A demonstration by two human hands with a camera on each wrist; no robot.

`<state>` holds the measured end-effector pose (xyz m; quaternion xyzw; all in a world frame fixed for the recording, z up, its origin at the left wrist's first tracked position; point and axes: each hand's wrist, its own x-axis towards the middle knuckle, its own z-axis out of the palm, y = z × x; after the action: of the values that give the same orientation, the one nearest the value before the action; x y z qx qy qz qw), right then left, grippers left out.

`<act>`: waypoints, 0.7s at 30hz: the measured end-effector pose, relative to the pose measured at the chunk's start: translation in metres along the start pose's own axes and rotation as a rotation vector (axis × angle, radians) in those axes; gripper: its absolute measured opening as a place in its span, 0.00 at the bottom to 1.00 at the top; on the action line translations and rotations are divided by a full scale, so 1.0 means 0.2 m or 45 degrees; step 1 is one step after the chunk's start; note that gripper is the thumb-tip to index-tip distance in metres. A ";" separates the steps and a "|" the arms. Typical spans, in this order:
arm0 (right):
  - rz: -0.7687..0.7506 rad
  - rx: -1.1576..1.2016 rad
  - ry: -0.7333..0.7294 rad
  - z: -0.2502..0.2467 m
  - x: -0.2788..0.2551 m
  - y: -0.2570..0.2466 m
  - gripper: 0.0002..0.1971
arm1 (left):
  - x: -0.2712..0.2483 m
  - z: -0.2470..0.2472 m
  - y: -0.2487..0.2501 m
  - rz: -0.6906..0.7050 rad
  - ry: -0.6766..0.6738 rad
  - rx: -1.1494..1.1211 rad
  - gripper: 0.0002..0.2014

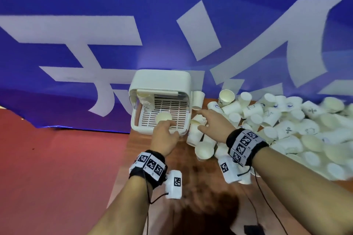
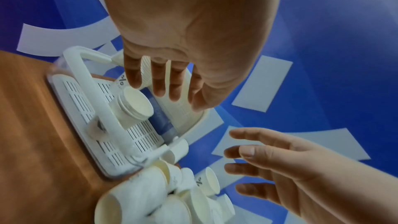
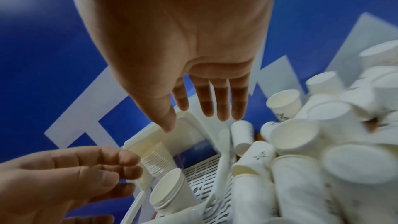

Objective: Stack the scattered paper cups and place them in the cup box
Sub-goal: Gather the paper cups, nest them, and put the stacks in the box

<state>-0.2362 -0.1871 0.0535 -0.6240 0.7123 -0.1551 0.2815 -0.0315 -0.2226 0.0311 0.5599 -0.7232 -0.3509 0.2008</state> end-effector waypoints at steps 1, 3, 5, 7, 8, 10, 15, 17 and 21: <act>0.026 0.005 0.011 -0.03 -0.05 0.04 0.28 | -0.03 0.04 0.05 0.008 -0.006 0.005 0.17; 0.055 0.019 0.020 -0.10 -0.16 0.14 0.28 | -0.09 0.12 0.14 0.026 -0.026 0.010 0.17; 0.071 0.036 0.023 -0.16 -0.29 0.26 0.28 | -0.15 0.22 0.24 0.040 -0.067 0.012 0.17; 0.096 0.062 0.032 -0.22 -0.43 0.38 0.27 | -0.22 0.33 0.34 0.036 -0.106 0.021 0.18; 0.113 0.075 0.036 -0.25 -0.49 0.44 0.27 | -0.25 0.39 0.39 0.038 -0.118 0.031 0.18; 0.144 0.091 0.043 -0.30 -0.61 0.57 0.28 | -0.32 0.51 0.47 0.055 -0.134 0.052 0.18; 0.195 0.138 0.048 -0.40 -0.85 0.86 0.28 | -0.47 0.77 0.63 0.041 -0.197 0.070 0.18; 0.203 0.156 0.058 -0.42 -0.91 0.94 0.27 | -0.51 0.83 0.65 0.022 -0.220 0.103 0.18; 0.242 0.205 0.074 -0.43 -1.01 1.09 0.27 | -0.58 0.96 0.68 -0.051 -0.254 0.119 0.20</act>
<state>-0.4492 0.0366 0.0390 -0.5242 0.7614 -0.2023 0.3234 -0.2206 -0.0411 0.0126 0.5452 -0.7439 -0.3748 0.0946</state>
